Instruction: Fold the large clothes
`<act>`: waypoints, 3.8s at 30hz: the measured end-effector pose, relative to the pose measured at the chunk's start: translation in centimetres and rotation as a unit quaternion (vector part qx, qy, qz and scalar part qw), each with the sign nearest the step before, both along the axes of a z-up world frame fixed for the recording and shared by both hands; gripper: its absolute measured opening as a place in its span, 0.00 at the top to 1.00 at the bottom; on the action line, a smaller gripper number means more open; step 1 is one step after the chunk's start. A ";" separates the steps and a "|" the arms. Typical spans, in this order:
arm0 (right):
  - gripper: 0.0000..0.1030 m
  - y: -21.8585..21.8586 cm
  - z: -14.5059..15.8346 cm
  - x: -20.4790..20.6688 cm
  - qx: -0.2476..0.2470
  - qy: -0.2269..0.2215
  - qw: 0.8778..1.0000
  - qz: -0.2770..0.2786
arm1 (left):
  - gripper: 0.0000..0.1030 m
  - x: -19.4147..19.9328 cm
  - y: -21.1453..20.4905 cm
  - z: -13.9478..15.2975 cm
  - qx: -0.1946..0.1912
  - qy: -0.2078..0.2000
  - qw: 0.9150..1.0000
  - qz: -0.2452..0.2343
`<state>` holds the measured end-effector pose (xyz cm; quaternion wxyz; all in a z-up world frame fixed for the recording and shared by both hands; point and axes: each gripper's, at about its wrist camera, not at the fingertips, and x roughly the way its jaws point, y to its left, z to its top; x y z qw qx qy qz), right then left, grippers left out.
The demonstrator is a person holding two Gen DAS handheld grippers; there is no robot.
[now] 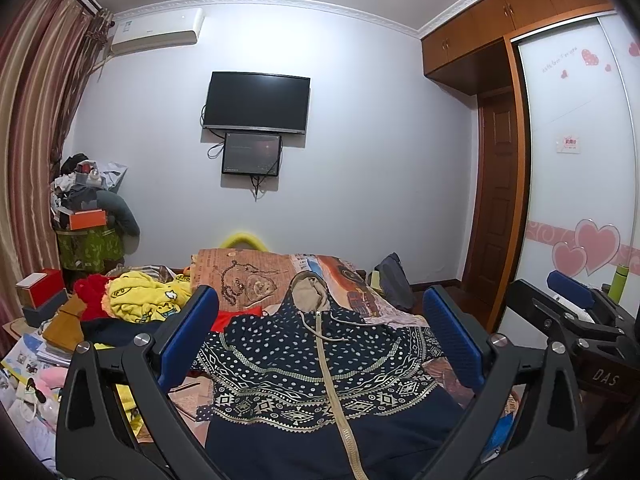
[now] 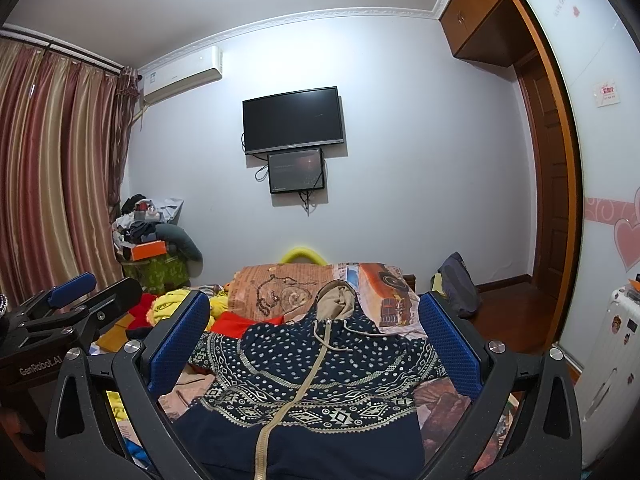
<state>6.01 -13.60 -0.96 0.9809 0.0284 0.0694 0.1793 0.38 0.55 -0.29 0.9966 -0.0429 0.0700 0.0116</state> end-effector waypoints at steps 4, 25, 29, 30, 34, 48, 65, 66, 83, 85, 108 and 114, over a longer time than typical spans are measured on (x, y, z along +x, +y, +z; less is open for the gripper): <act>0.00 0.0 0.0 0.0 0.000 0.000 1.000 0.000 | 0.00 0.1 0.0 0.0 -0.001 0.001 1.000 -0.002; 0.00 0.0 -0.2 0.4 -0.002 0.004 1.000 0.000 | 0.00 0.5 -0.1 -0.1 0.002 0.008 1.000 -0.005; 0.00 -0.1 -0.2 0.5 -0.002 0.006 1.000 -0.001 | 0.00 0.7 0.1 -0.2 -0.001 0.013 1.000 -0.008; 0.00 0.0 -0.2 0.6 -0.002 0.007 1.000 -0.002 | 0.00 0.8 0.1 -0.2 -0.001 0.014 1.000 -0.007; 0.00 0.0 -0.3 0.8 -0.002 0.011 1.000 -0.001 | 0.00 1.1 0.4 -0.3 -0.003 0.016 1.000 -0.006; 0.00 0.2 -0.8 2.0 -0.009 0.030 1.000 -0.006 | 0.00 2.7 1.3 -0.7 -0.013 0.034 0.999 -0.011; 0.00 0.6 -1.0 8.9 -0.024 0.066 0.997 0.012 | 0.00 10.0 5.5 -0.4 -0.013 0.084 0.996 0.030; 0.00 0.7 -1.0 9.7 -0.027 0.069 0.997 0.009 | 0.00 10.7 6.0 -0.3 -0.014 0.088 0.996 0.033; 0.00 4.9 -4.6 25.1 -0.133 0.180 0.973 0.057 | 0.00 25.1 19.9 -5.0 -0.013 0.217 0.975 0.053; 0.00 5.5 -5.7 27.0 -0.147 0.203 0.966 0.064 | 0.00 26.2 22.4 -6.3 -0.033 0.237 0.969 0.053; 0.00 8.2 -16.1 36.4 -0.190 0.360 0.913 0.041 | 0.19 28.3 45.9 -26.3 -0.330 0.383 0.845 0.177; 0.00 8.2 -16.9 36.4 -0.196 0.364 0.910 0.040 | 0.21 28.7 47.9 -28.5 -0.353 0.393 0.827 0.194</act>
